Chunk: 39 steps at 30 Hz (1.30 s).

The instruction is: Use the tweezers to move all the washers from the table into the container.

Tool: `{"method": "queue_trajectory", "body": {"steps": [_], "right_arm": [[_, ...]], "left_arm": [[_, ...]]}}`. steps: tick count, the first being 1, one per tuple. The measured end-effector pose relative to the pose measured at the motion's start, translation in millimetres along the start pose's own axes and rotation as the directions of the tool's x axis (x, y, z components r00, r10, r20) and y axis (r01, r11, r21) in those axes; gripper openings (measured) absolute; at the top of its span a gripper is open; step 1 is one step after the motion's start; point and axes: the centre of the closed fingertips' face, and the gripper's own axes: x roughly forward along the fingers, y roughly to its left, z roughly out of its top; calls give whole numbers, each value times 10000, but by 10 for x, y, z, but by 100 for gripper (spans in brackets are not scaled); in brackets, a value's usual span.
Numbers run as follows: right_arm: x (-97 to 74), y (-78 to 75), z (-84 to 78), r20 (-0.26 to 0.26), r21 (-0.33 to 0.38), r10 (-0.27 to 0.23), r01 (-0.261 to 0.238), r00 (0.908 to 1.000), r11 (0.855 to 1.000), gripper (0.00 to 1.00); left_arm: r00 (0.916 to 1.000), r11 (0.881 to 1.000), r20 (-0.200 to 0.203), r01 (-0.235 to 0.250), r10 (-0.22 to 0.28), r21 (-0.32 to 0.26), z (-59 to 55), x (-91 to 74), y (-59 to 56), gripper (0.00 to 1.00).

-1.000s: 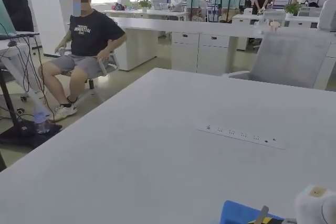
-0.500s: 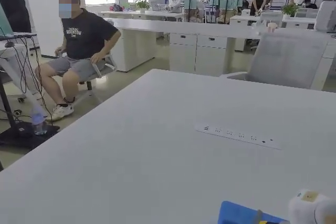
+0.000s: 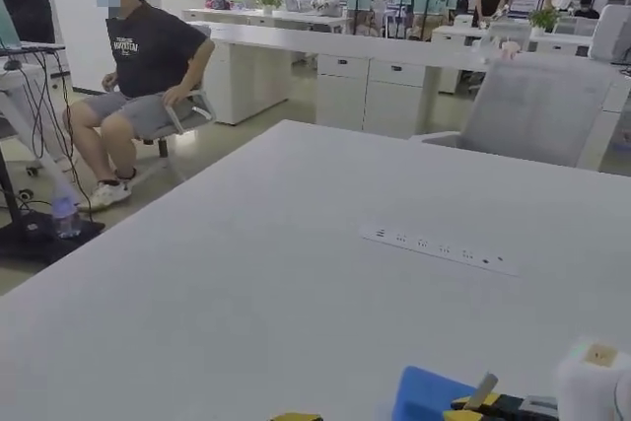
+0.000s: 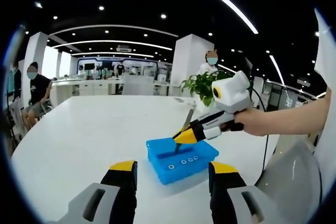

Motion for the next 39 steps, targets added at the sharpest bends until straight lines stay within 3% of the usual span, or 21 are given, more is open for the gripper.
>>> {"method": "queue_trajectory", "body": {"steps": [1,4,8,11,18,27,35,39], "right_arm": [[-41,21,40,112,-39,-15,16,9999,10000,4],[-111,61,94,284,-103,-21,24,9996,9999,4],[-211,147,135,547,-53,16,-13,9985,10000,4],[-257,233,102,550,3,180,-181,9983,9998,4],[-362,369,-85,500,217,202,-214,9985,9995,4],[-517,468,-412,191,665,84,-96,9998,9977,4],[-683,514,-714,-298,1236,-290,325,9991,9918,4],[-801,525,-883,-837,1296,-361,468,9958,9905,4]], "left_arm": [[9999,9999,84,95,-95,-36,14,4,-21,54],[9999,9999,-160,19,-17,137,-31,10,-13,53],[9997,9997,-7,259,-259,25,-5,14,-58,54],[9988,9994,-368,323,-318,128,-63,33,-84,52],[9918,9946,-1062,786,-711,678,-174,62,-206,43],[9872,9954,-1381,859,-793,422,-239,41,-204,32],[9765,9941,-1925,1045,-969,296,-353,34,-206,22],[9678,9922,-2251,1217,-1122,284,-411,30,-238,17]]}}
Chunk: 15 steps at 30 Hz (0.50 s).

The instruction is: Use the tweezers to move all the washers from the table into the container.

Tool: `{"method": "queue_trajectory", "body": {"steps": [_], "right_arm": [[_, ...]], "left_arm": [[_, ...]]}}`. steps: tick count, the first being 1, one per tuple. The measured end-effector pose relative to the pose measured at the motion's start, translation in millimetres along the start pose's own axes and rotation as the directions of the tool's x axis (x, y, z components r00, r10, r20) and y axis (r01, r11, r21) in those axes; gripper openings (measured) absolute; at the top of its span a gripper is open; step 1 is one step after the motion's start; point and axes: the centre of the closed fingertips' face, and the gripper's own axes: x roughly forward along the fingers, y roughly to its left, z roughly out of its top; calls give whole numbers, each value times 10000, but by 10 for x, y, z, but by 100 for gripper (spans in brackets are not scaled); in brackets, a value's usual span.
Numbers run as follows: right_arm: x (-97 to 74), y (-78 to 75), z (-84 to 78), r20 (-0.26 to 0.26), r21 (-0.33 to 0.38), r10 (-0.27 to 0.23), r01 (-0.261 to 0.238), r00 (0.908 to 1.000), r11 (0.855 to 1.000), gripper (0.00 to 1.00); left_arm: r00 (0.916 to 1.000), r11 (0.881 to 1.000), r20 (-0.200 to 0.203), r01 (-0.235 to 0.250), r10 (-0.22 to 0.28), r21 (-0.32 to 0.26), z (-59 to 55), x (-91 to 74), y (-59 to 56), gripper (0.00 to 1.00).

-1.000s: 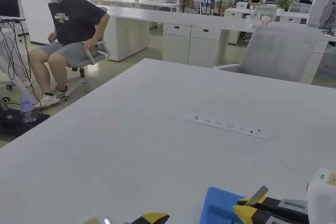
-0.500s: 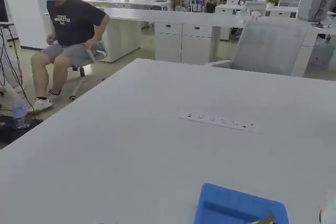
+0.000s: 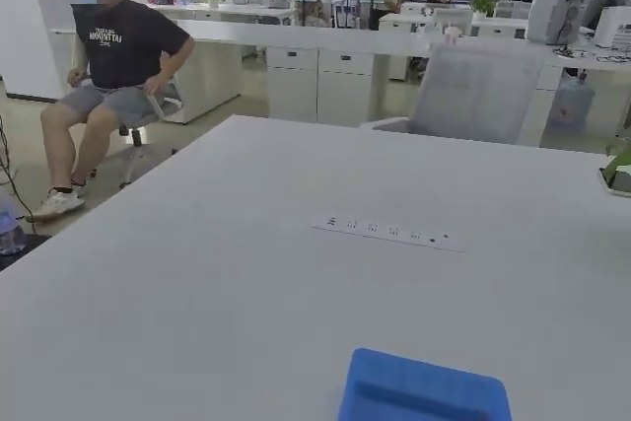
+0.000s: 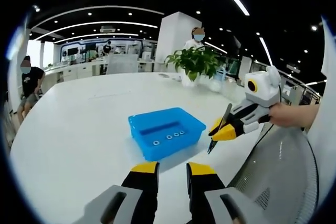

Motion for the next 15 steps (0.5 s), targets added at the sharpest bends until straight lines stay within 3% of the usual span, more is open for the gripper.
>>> {"method": "queue_trajectory", "body": {"steps": [4,8,15], "right_arm": [[-100,-83,-145,-473,659,-468,498,9978,9966,4],[-158,-146,-195,-584,747,-792,835,9951,9937,4],[-207,-214,-284,-1268,-233,-1275,1255,9837,9918,4]], "left_arm": [[9994,9997,-341,76,-67,247,-62,6,-18,10],[9985,9995,-521,172,-159,249,-91,3,-35,3],[9954,9983,-897,367,-325,461,-134,7,-88,0]]}}
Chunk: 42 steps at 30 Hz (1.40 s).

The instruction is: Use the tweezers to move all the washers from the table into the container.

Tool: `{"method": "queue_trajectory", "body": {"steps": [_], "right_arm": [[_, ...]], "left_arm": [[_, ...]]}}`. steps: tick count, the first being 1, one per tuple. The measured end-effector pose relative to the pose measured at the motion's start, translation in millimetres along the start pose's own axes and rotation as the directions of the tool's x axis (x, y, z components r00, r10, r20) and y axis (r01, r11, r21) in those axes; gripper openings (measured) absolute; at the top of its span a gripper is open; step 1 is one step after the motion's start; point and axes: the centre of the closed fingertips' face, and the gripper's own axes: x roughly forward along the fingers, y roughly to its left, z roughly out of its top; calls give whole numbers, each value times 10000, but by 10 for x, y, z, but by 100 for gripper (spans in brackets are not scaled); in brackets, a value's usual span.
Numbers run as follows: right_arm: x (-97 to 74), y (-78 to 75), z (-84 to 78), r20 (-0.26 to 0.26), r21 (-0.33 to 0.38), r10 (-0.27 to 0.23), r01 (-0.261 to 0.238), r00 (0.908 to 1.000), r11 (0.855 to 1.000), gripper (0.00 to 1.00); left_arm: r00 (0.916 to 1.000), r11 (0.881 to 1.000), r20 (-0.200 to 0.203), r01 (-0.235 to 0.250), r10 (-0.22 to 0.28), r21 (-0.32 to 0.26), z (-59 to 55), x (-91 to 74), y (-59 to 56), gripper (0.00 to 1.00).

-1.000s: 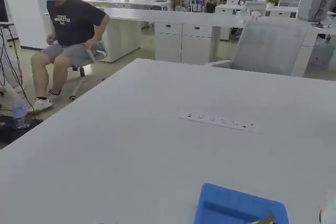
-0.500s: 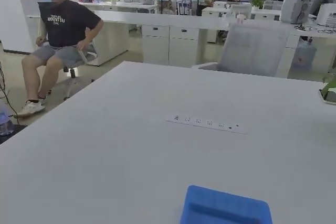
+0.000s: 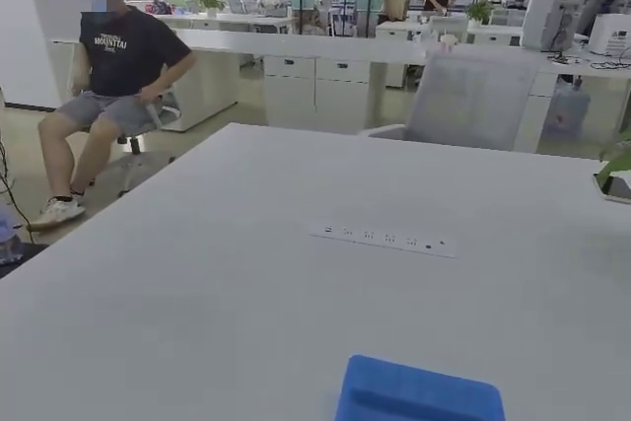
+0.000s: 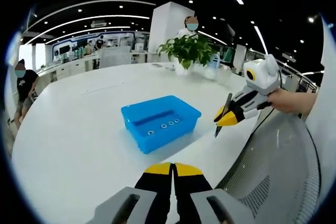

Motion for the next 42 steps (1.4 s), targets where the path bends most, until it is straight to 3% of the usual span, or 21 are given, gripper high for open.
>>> {"method": "queue_trajectory", "body": {"steps": [7,12,16,22,27,31,34,35,39,42], "right_arm": [[99,128,4,-305,-937,273,-300,9992,9952,3],[218,222,63,-348,-1650,600,-649,9976,9842,3],[316,376,93,-162,-1902,1295,-1302,9914,9731,3],[362,522,103,263,-1864,2097,-2013,9774,9616,2],[379,565,116,307,-2502,2612,-2456,9648,9365,2],[413,560,143,169,-3069,2726,-2545,9620,9171,2],[423,602,167,237,-3222,2973,-2743,9545,9061,2],[430,619,166,220,-3274,3040,-2804,9524,9023,2],[437,687,143,105,-3682,3199,-2938,9474,8821,2],[439,713,135,12,-3851,3286,-3028,9445,8718,2]], "left_arm": [[9997,9997,-172,179,-176,175,-16,17,-23,0],[9993,9992,61,361,-362,174,39,13,-54,0],[9968,9972,291,737,-741,161,87,1,-96,0],[9929,9931,297,1146,-1153,237,87,-7,-128,0],[9872,9845,-112,1596,-1592,732,56,33,-147,10],[9791,9733,-435,2023,-1987,1086,85,80,-177,16],[9713,9626,-697,2352,-2275,1343,133,102,-231,21],[9641,9532,-857,2620,-2514,1512,158,105,-279,22],[9556,9254,-1309,2894,-2641,2448,237,148,-346,23],[9484,9071,-1547,3111,-2768,2836,265,186,-394,22]]}}
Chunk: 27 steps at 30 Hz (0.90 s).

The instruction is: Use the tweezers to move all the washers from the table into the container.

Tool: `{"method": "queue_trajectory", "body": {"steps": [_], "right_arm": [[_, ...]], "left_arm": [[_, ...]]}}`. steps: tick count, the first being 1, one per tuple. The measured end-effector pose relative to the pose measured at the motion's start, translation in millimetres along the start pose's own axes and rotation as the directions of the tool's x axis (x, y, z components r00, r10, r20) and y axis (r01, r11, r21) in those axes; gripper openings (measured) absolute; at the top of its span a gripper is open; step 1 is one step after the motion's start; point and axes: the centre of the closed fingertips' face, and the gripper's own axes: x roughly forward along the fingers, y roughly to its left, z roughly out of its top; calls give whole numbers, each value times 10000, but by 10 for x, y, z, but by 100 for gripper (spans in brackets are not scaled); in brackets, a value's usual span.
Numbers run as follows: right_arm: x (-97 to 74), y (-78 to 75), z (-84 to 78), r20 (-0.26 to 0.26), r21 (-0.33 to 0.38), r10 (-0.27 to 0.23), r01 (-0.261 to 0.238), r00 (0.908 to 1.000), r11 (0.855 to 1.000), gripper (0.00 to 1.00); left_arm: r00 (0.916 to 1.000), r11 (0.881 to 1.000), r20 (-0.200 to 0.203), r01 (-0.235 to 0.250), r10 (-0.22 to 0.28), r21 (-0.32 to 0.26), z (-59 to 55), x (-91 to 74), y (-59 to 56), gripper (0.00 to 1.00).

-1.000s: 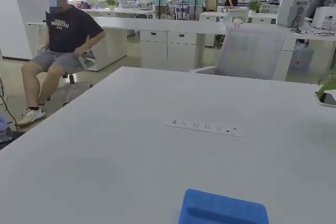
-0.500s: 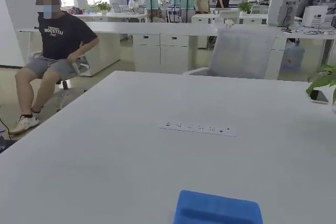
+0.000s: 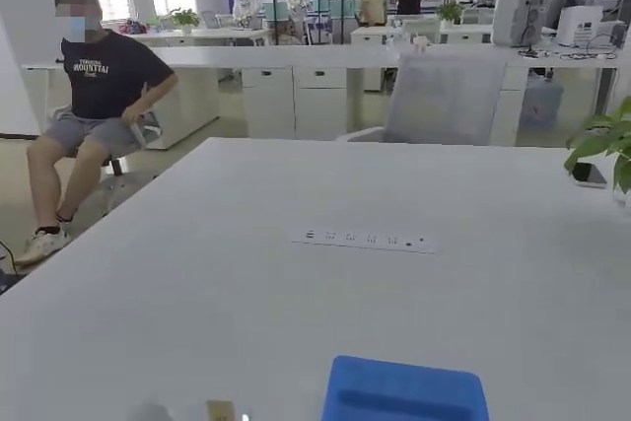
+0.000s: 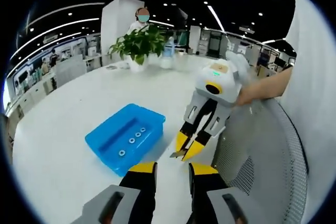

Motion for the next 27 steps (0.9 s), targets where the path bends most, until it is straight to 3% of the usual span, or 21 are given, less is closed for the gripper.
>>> {"method": "queue_trajectory", "body": {"steps": [5,11,17,20,27], "right_arm": [[7,30,-3,-85,-258,105,-107,9999,9996,3],[6,58,4,-105,-466,199,-204,9997,9987,3],[-1,61,6,-114,-560,204,-210,9997,9982,3],[-2,56,2,-142,-561,187,-195,9997,9982,3],[-2,42,6,-142,-570,145,-153,9998,9983,3]], "left_arm": [[9962,9919,-838,322,-219,1228,-37,82,-8,18],[9910,9853,-1240,694,-501,1562,-68,125,-36,9],[9865,9778,-1400,1097,-851,1784,-59,156,-72,0],[9841,9785,-1472,1232,-990,1656,-44,180,-70,0],[9769,9692,-1885,1394,-1010,2029,-76,195,-57,0]]}}
